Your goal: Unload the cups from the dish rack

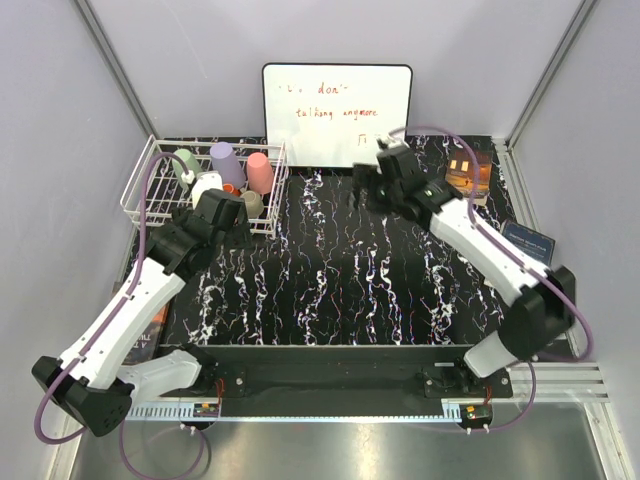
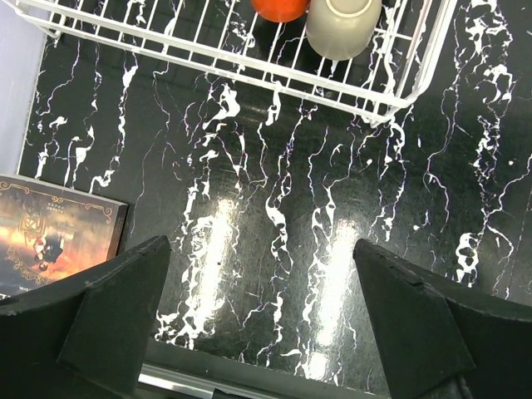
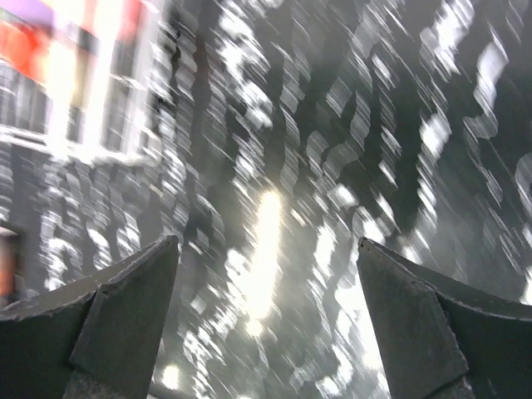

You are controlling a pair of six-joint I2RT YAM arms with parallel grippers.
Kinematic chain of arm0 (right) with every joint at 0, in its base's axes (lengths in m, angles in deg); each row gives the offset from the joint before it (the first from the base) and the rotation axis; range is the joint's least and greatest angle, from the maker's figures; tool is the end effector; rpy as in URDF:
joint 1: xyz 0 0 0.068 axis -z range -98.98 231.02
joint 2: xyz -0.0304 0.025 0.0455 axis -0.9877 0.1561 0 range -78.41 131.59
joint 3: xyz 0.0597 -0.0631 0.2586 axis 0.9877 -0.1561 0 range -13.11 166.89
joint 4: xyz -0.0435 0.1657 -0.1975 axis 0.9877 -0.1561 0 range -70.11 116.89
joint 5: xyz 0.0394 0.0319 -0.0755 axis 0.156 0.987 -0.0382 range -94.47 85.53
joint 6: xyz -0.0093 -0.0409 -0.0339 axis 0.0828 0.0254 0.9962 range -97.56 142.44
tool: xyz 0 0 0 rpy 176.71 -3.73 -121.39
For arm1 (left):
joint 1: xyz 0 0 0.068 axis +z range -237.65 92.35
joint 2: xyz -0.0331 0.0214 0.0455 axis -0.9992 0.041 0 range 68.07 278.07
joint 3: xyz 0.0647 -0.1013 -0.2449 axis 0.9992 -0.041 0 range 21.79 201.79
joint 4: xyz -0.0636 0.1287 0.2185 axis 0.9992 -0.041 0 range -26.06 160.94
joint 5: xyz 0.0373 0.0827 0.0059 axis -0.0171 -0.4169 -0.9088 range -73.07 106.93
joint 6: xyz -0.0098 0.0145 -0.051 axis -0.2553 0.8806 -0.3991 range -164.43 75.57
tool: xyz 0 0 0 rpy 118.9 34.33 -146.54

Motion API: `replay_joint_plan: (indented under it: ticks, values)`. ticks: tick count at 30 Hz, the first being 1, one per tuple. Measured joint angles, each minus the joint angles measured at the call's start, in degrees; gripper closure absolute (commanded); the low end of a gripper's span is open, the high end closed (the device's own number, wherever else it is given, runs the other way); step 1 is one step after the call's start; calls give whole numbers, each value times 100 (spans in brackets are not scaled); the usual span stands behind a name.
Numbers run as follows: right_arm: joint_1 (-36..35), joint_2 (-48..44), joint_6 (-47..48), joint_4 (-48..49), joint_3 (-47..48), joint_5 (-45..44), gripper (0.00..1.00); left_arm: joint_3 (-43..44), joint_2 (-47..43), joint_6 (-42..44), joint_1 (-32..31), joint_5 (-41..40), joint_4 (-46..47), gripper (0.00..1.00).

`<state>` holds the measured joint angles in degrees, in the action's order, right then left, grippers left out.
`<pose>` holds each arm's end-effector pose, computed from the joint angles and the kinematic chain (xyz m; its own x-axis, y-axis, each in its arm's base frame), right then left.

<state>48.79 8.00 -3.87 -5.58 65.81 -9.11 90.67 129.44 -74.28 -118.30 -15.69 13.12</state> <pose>0.2875 0.1779 0.3342 -0.6993 0.0812 -0.7102 -0.1887 0.9373 0.2930 0.1776 -0.0828 0.3566 -0.6404 -0.1078 -0.7604 -0.2140 0.9759 0.0419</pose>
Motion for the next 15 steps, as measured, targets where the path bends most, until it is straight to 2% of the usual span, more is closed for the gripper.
replay_joint_plan:
  ticks: [5,9,15]
  values:
    - [-326,1366,83,48,1834,116,8,-9,0,-2,-4,7,0,1]
    - [-575,2203,90,-44,2839,264,14,-13,-9,-20,-4,0,2,1]
    - [-835,3381,76,-221,4039,396,16,-15,-74,-103,-4,-22,2,1]
